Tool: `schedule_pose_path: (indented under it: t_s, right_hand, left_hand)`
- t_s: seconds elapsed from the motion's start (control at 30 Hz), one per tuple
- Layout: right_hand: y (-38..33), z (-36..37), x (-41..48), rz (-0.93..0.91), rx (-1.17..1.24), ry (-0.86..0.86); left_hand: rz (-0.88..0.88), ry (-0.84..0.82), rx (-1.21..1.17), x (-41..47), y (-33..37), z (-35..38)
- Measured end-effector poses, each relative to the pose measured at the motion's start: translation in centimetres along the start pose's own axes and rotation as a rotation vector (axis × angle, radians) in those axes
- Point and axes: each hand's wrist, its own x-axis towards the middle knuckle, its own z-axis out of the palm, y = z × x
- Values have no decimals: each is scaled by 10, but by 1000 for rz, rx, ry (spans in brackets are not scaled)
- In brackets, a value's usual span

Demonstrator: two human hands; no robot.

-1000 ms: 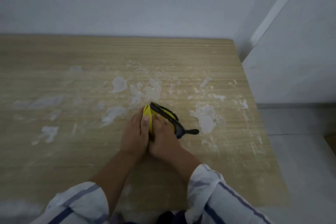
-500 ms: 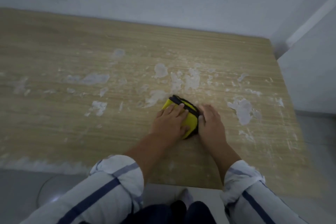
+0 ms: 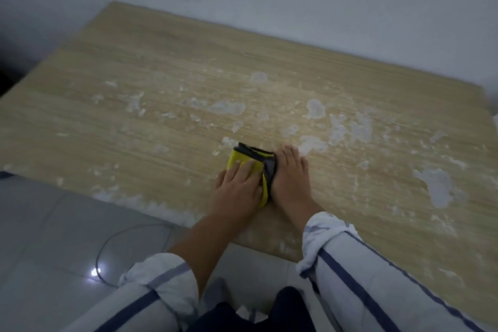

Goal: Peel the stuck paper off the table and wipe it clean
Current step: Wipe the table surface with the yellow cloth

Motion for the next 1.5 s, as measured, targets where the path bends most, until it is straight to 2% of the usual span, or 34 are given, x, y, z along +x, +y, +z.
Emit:
schedule_pose_path:
  t_s: [0.07, 0.13, 0.23, 0.27, 0.3, 0.33, 0.37, 0.43, 0.5, 0.57, 0.67, 0.73, 0.77, 0.83, 0.9, 0.93, 0.97, 1.03, 1.07, 1.17, 1.2, 1.23, 1.27, 1.33, 1.4, 1.43, 1.5]
  right_hand:
    - [-2, 5, 1, 17, -44, 24]
    - [-4, 7, 1, 34, -95, 54]
    - [-20, 9, 4, 97, -82, 78]
    - [-28, 11, 6, 96, -72, 80]
    - [-38, 14, 9, 75, -67, 75]
    - [-48, 18, 11, 41, -59, 60]
    - [-59, 22, 13, 5, -44, 39]
    - [-76, 31, 17, -42, -28, 3]
    - [-84, 38, 20, -66, -53, -5]
    - [-86, 39, 22, -72, -97, 14]
    - [-91, 40, 22, -52, -130, 32]
    - [-96, 41, 24, -33, -120, 46]
    - [-100, 41, 28, -29, -113, 52]
    - [-106, 42, 36, -48, -116, 34]
    - [-109, 43, 45, -83, -139, -5]
    - [-110, 44, 50, -97, -145, -15]
    - [-111, 44, 54, -109, -142, -10]
    - [-115, 43, 61, -118, -141, 6]
    - [-116, 43, 63, -123, -148, 0]
    - [-121, 41, 70, -160, -152, -1]
    - [-123, 41, 74, -169, -148, -3]
    - [-125, 41, 78, -176, -144, -12]
    - [-129, 41, 82, -179, -141, -25]
    - [-136, 43, 90, -181, -124, -44]
    - [-142, 41, 96, -195, -104, -33]
    - [-145, 39, 100, -210, -107, -30]
    - [-150, 36, 110, -208, -123, -60]
  left_hand:
    - [-74, -9, -11, -1, -34, -5]
    - [-208, 110, 5, -4, -71, -25]
    - [-553, 244, 25, 1, -128, -60]
    - [-613, 298, 6, 3, -136, -66]
    - [-614, 335, -25, 7, -131, -72]
    - [-525, 350, -59, 8, -119, -72]
    - [-363, 353, -72, 5, -105, -64]
    - [-103, 270, -33, -9, -85, -43]
    - [-34, 186, 17, -19, -112, -33]
    - [-199, 251, 73, -25, -169, -46]
    - [-662, 369, 74, -34, -239, -82]
    - [-757, 413, 45, -23, -238, -90]
    - [-692, 415, 60, -15, -221, -85]
    - [-369, 466, 54, -6, -173, -59]
    - [-78, 333, 18, -11, -138, -42]
    - [-8, 263, 2, -15, -139, -41]
    - [-14, 228, -10, -18, -149, -44]
    - [-155, 325, 64, -21, -191, -56]
    - [-309, 411, 114, -20, -215, -66]
    - [-859, 425, 38, -8, -270, -99]
    - [-951, 431, 19, 0, -272, -103]
    - [-948, 428, 4, 10, -262, -103]
    - [-857, 410, 7, 20, -245, -98]
    - [-554, 401, 5, 32, -198, -77]
    - [-349, 295, -3, 30, -171, -56]
    - [-323, 265, 3, 28, -176, -56]
    - [-441, 309, 85, 21, -214, -70]
